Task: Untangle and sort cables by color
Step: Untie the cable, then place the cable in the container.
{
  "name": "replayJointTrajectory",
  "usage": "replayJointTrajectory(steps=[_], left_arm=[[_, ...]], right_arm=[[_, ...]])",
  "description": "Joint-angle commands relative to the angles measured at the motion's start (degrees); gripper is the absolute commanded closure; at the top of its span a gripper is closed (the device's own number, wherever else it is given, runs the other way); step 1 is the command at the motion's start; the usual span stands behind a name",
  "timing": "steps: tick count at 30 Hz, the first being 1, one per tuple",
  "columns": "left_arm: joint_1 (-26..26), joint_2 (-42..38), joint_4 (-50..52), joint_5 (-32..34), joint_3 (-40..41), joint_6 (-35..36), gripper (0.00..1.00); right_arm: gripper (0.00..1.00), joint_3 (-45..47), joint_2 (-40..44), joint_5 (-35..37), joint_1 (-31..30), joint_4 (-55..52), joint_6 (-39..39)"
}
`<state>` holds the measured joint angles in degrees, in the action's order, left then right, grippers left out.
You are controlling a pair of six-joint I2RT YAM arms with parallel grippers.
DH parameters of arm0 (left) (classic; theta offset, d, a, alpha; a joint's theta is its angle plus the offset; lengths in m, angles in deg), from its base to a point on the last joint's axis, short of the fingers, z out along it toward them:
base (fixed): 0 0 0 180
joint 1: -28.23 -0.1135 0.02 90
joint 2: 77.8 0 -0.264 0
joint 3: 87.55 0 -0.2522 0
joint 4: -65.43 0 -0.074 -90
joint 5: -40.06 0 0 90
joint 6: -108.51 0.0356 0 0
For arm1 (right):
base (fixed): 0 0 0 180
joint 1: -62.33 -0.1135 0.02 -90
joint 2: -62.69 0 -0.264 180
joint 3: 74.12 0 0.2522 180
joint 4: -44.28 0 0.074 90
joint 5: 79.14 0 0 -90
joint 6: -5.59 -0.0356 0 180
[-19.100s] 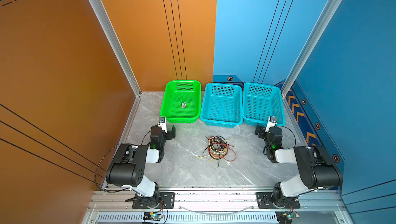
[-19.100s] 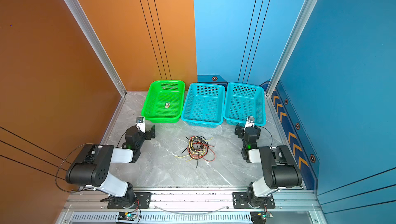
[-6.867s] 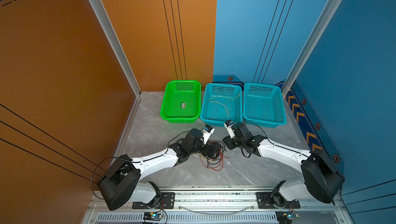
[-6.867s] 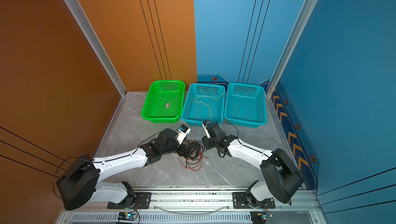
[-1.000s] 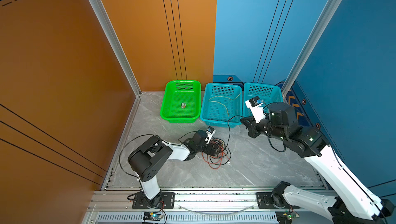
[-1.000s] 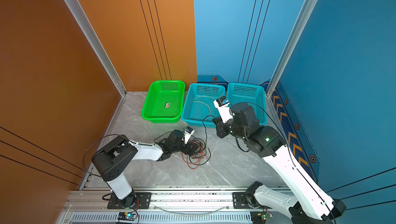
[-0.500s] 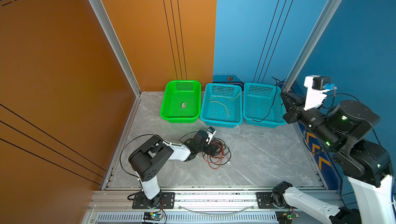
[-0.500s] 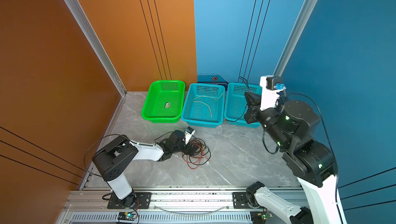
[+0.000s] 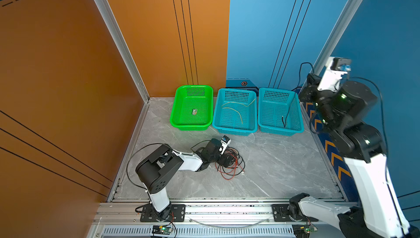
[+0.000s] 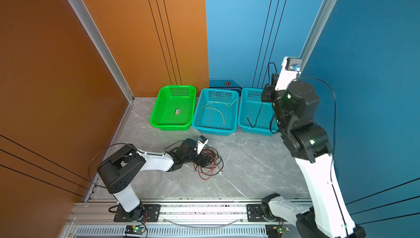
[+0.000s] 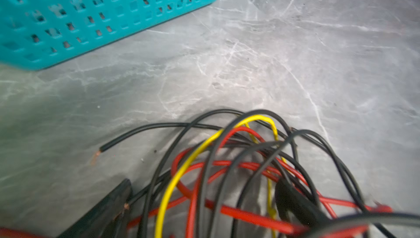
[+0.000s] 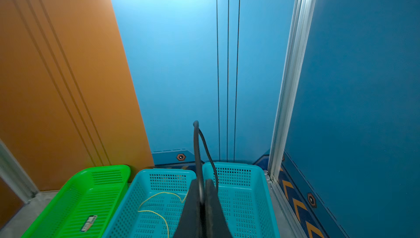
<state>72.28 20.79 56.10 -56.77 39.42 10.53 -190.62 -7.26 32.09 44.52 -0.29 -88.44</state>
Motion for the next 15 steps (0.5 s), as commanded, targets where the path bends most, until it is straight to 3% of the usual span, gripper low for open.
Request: replayJointTrajectory(steps=[1, 6, 15], left_arm=[[0.94, -3.66, 8.34, -6.37, 2.4, -1.46, 0.02], [0.86, -10.6, 10.6, -9.47, 2.97, -1.63, 0.02], [0.86, -13.52, 12.17, -12.15, 3.22, -1.22, 0.02]], right_arm=[[1.0, 0.17, -5.75, -3.39, 5.91, 2.51, -3.89], [1.0, 0.58, -13.92, -5.57, 12.28, 5.03, -8.61], [1.0, 4.02, -27.59, -8.58, 16.03, 7.07, -12.81]])
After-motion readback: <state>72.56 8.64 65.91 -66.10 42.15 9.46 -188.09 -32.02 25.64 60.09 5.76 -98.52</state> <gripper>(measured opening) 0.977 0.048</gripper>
